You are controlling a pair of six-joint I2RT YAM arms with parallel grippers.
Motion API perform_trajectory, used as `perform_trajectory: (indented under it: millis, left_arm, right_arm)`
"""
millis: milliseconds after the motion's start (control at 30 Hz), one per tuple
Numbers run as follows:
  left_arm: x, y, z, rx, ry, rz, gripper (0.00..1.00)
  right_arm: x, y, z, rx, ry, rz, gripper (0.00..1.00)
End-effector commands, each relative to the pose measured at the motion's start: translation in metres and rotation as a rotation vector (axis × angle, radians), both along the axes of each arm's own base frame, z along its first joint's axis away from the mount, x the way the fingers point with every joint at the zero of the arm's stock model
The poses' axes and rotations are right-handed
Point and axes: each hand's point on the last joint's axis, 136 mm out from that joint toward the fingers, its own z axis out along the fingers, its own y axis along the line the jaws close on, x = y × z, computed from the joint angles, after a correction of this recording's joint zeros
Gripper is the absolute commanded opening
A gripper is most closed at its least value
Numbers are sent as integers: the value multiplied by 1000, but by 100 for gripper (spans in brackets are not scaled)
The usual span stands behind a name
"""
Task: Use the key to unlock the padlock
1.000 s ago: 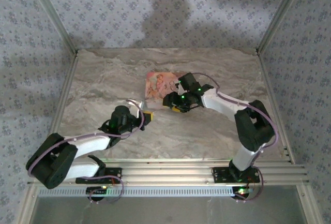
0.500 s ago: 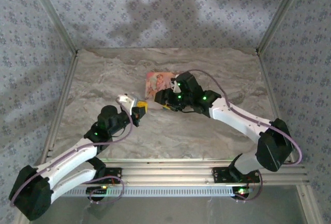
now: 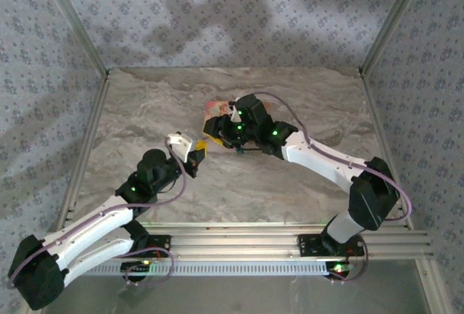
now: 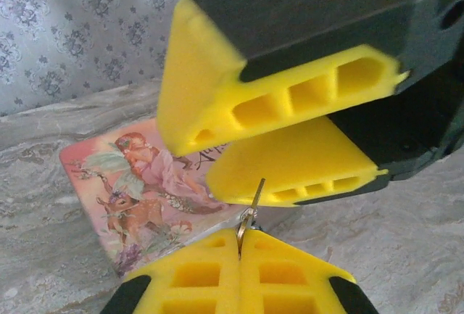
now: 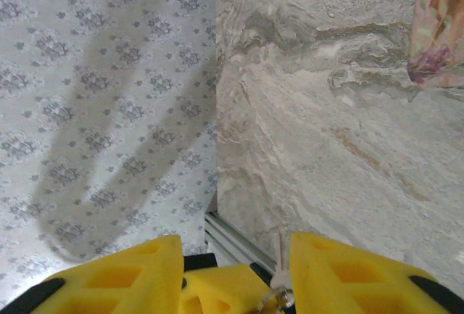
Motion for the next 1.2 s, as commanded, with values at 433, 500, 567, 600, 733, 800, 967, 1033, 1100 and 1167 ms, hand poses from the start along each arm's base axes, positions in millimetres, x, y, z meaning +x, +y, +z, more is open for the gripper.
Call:
perform_trajectory:
  millis: [433,500,567,600,733,800,967,1033,1100,1167]
  left_arm:
    - [4,1,8,76,-56,30,0]
    - [4,1,5,82,-50,28,0]
    - [3,1,3,86,-44,28,0]
    - [3,1,1,88,-41,26,0]
    - [-1,0,0,89,-31,8,0]
    - [-3,-1,2,84,-19,-6,10]
    - [-14,-2,12,38,25,-42,28]
    - [-18,-1,18,-4,55,-63,36]
    - [-23,1,26,-75,107,-107,43]
    - [-27,1,34,-164,175,-175,48]
  right_arm:
    - [2,19,8,52,25,23,0]
    - [3,18,8,48,14,24,0]
    - [4,19,10,54,-8,31,0]
    - [4,20,11,57,-22,36,0]
    - [4,23,23,83,-130,78,0]
    - [4,23,33,84,-217,117,0]
    - [4,14,53,52,-413,202,0]
    - [4,8,55,28,-459,232,0]
    - [3,3,58,31,-502,275,0]
    - [2,-1,59,36,-532,327,0]
